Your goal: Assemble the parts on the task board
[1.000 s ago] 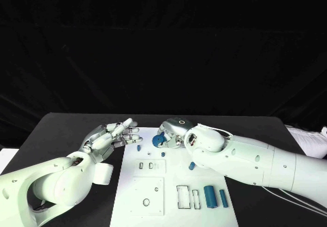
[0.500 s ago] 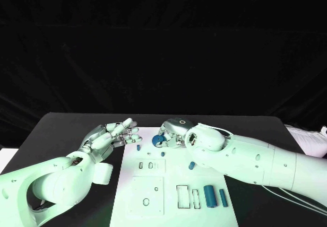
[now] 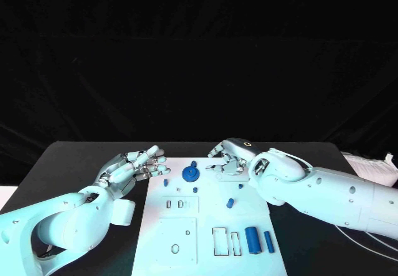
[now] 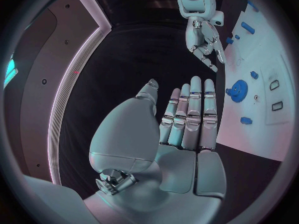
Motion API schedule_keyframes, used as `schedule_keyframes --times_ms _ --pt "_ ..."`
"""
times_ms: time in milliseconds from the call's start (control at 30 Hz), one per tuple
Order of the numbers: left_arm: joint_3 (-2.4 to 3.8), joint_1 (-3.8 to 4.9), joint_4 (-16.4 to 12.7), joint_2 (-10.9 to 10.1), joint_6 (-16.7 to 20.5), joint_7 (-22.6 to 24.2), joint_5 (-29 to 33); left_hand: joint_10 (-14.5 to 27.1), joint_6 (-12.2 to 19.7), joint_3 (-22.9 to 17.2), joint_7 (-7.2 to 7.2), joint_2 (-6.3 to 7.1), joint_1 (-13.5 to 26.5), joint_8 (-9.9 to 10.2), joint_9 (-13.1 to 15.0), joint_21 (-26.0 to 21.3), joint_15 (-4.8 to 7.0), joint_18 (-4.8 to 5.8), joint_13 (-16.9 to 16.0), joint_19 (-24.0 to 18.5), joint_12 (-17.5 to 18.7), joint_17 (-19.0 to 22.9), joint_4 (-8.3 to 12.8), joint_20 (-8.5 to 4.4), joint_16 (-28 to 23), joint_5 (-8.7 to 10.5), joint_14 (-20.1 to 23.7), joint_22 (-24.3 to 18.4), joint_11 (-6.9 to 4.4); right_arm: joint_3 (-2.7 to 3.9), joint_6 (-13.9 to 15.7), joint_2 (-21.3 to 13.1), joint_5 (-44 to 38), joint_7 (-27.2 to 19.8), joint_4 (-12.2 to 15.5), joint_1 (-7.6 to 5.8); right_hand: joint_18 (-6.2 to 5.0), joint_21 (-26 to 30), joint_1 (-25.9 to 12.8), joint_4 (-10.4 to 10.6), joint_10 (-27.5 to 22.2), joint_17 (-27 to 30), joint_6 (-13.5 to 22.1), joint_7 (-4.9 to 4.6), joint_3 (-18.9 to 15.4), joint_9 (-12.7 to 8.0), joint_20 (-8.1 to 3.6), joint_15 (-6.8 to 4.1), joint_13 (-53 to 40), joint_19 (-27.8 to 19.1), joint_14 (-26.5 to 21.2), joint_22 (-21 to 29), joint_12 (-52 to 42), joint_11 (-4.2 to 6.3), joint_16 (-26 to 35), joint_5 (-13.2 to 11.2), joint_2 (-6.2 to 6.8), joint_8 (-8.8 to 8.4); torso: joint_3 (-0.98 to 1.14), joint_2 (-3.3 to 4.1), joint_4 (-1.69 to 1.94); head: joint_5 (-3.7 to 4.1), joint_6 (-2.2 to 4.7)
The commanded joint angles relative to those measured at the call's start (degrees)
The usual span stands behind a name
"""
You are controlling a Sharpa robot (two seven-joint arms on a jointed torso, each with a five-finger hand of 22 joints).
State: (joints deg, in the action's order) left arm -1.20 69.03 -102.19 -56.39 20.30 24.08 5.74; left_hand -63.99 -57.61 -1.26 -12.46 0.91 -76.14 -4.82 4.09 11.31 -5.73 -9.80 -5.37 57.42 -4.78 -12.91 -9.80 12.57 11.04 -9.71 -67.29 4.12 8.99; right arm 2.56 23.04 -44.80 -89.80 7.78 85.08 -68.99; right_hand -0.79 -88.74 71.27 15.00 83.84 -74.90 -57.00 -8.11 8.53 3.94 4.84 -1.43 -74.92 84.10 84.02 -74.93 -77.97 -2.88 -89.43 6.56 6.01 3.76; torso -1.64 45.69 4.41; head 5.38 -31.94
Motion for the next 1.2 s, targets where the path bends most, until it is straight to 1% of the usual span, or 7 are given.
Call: schedule_keyframes --times_ms 33,100,267,567,700,867,1200 --pt "0.04 0.05 0.30 0.45 -1.24 0.37 0.32 0.42 0.26 0.12 -0.04 -0.05 -0.26 0.37 0.01 -0.34 -0.28 -0.72 0.04 0.43 0.32 -0.06 0.34 -0.02 -0.34 -0.30 -0.05 -0.09 0.04 0.09 0.31 -2.97 10.08 -7.80 0.69 -0.06 0.30 -0.33 3.37 -2.33 2.08 -13.89 -0.22 0.04 0.48 0.09 0.20 0.36 -8.62 4.82 5.71 -12.97 0.15 -0.16 -0.06 1.03 0.38 0.02 0.22 -0.53 -0.65 0.19 0.10" --pt "0.04 0.04 0.53 0.65 -1.33 0.41 0.37 0.44 0.28 0.12 -0.05 -0.08 -0.29 0.39 0.01 -0.37 -0.29 -0.72 0.04 0.43 0.35 -0.08 0.39 -0.02 -0.37 -0.30 -0.04 -0.10 0.05 0.12 -0.69 -5.33 13.37 -9.78 0.77 -0.03 0.29 -0.32 5.21 -3.81 2.02 -13.85 -0.35 0.06 0.63 0.09 0.16 0.32 -8.56 4.80 5.71 -12.94 0.31 -0.12 -0.04 1.33 0.72 -0.02 0.30 -0.64 -0.85 0.12 0.26" --pt "0.00 0.01 1.30 1.09 -1.52 0.45 0.43 0.44 0.27 0.10 -0.04 -0.11 -0.32 0.39 0.02 -0.38 -0.29 -0.72 0.04 0.43 0.35 -0.09 0.43 -0.01 -0.38 -0.30 -0.04 -0.10 0.05 0.14 -2.29 -10.29 18.88 -12.73 0.46 0.27 0.27 -0.26 7.40 -5.93 1.85 -13.66 0.15 -0.08 0.30 -0.03 0.17 0.37 -8.40 4.73 5.66 -12.84 0.72 -0.20 0.05 1.49 1.81 -0.20 0.85 -0.81 -1.51 0.25 0.43" --pt "-0.10 -0.05 2.18 1.67 -1.75 0.45 0.44 0.44 0.27 0.10 -0.04 -0.11 -0.32 0.39 0.02 -0.38 -0.29 -0.72 0.04 0.43 0.35 -0.09 0.43 -0.01 -0.38 -0.30 -0.04 -0.10 0.05 0.07 -3.70 -13.48 20.95 -13.66 -1.30 1.33 0.24 -0.22 7.84 -6.44 1.75 -13.59 0.38 -0.11 0.00 -0.05 0.20 0.41 -8.28 4.68 5.64 -12.74 0.98 -0.24 0.08 1.61 2.18 -0.18 1.35 -0.83 -1.65 0.22 0.34" --pt "-0.13 -0.08 2.40 1.82 -1.81 0.45 0.44 0.44 0.27 0.10 -0.04 -0.11 -0.32 0.39 0.02 -0.38 -0.29 -0.72 0.04 0.43 0.35 -0.09 0.43 -0.01 -0.38 -0.30 -0.04 -0.10 0.05 0.05 -3.96 -13.21 20.98 -13.82 -2.62 2.12 0.25 -0.24 7.92 -6.51 1.74 -13.60 0.36 -0.11 -0.01 -0.04 0.21 0.41 -8.26 4.70 5.65 -12.78 1.02 -0.24 0.08 1.65 2.17 -0.16 1.22 -0.89 -1.58 0.06 0.12" --pt "-0.17 -0.11 2.59 1.92 -1.84 0.44 0.44 0.44 0.27 0.10 -0.04 -0.11 -0.32 0.39 0.02 -0.38 -0.29 -0.72 0.04 0.43 0.35 -0.09 0.43 -0.01 -0.38 -0.30 -0.04 -0.10 0.05 0.04 -4.21 -12.30 20.79 -14.00 -4.31 2.87 0.25 -0.24 8.11 -6.66 1.75 -13.61 0.31 -0.10 0.02 -0.02 0.21 0.41 -8.28 4.70 5.65 -12.78 0.99 -0.23 0.08 1.74 2.07 -0.11 1.17 -0.90 -1.56 0.03 -0.03" --pt "-0.19 -0.14 2.68 1.97 -1.86 0.41 0.44 0.41 0.24 0.09 -0.03 -0.17 -0.39 0.39 0.03 -0.41 -0.29 -0.73 0.03 0.45 0.35 -0.12 0.51 -0.01 -0.40 -0.30 -0.05 -0.11 0.04 0.05 -4.65 -10.22 20.19 -14.08 -7.02 3.41 0.27 -0.26 8.53 -7.05 1.81 -13.70 -0.18 -0.06 0.22 0.08 0.21 0.39 -8.36 4.73 5.67 -12.84 0.85 -0.18 0.04 1.98 1.37 0.08 1.06 -0.93 -1.59 -0.26 -0.25"
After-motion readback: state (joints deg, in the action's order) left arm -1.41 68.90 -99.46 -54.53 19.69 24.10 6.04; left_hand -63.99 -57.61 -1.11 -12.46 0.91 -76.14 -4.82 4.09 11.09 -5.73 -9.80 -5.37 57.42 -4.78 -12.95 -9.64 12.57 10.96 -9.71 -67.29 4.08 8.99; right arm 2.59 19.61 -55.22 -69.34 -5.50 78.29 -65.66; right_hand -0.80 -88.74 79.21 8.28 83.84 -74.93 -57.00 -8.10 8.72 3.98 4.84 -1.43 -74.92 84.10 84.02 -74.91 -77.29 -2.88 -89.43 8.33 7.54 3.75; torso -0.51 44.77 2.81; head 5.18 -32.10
